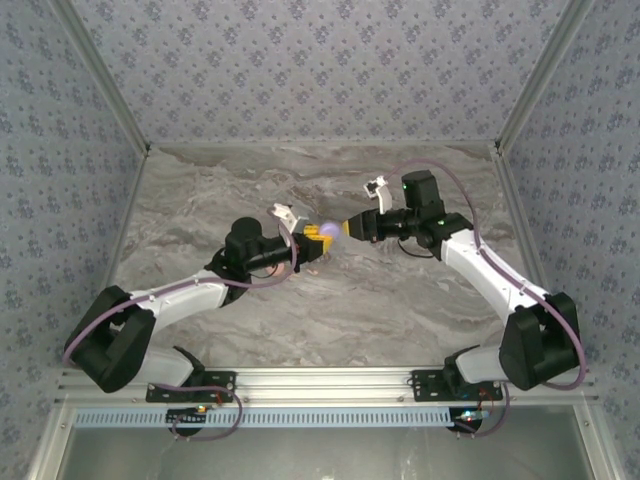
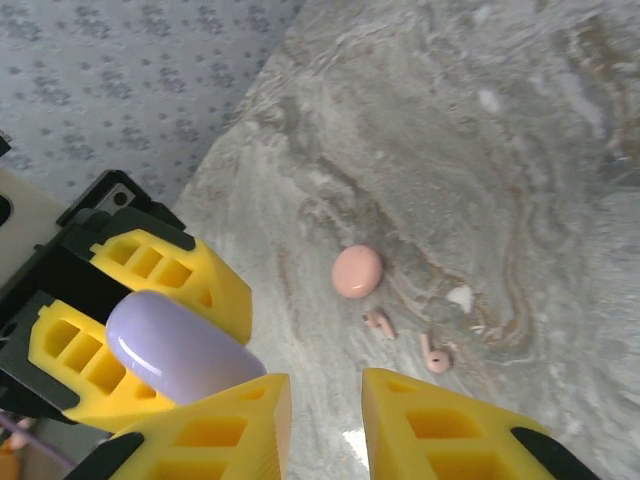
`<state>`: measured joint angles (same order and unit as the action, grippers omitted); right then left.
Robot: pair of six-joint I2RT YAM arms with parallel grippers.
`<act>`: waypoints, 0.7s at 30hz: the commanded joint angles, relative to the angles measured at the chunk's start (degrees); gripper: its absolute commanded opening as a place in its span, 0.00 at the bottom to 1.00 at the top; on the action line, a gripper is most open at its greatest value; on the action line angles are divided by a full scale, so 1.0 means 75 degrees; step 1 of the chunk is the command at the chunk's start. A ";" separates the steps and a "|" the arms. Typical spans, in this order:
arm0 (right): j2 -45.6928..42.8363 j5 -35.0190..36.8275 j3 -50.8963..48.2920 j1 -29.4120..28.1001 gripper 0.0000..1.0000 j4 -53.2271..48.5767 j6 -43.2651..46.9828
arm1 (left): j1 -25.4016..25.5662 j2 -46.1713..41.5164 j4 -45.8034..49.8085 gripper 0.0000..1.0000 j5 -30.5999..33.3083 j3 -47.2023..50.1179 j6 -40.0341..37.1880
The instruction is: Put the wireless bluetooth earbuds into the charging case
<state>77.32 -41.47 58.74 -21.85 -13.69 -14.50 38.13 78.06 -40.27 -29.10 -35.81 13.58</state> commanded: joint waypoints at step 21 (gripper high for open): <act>-0.0599 0.2151 -0.0613 0.0059 0.31 -0.0843 0.0009 | -0.0867 0.2084 0.4927 0.17 0.2517 -0.3091 0.1813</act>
<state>74.76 -27.14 55.29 -21.71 -18.70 -13.72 32.62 90.61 -12.08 -12.14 -53.19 23.77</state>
